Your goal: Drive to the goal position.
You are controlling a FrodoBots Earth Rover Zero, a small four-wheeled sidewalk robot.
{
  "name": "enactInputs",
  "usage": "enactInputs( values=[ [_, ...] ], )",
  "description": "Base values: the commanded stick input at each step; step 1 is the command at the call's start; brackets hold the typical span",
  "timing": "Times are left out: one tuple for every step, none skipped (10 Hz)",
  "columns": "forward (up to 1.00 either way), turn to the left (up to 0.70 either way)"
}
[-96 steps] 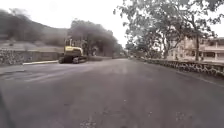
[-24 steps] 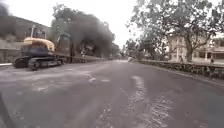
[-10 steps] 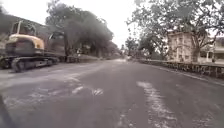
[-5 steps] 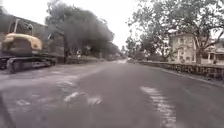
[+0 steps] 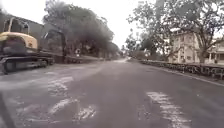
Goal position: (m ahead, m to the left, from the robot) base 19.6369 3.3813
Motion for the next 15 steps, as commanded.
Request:
enactInputs(
  values=[
    [0.7,0.0],
    [0.7,0.0],
    [0.7,0.0],
    [0.7,0.0],
    [0.7,0.0],
    [0.7,0.0],
    [0.7,0.0],
    [0.7,0.0],
    [0.7,0.0],
    [0.7,0.0],
    [0.7,0.0],
    [0.7,0.0],
    [0.7,0.0],
    [0.7,0.0],
    [0.7,0.0]
  ],
)
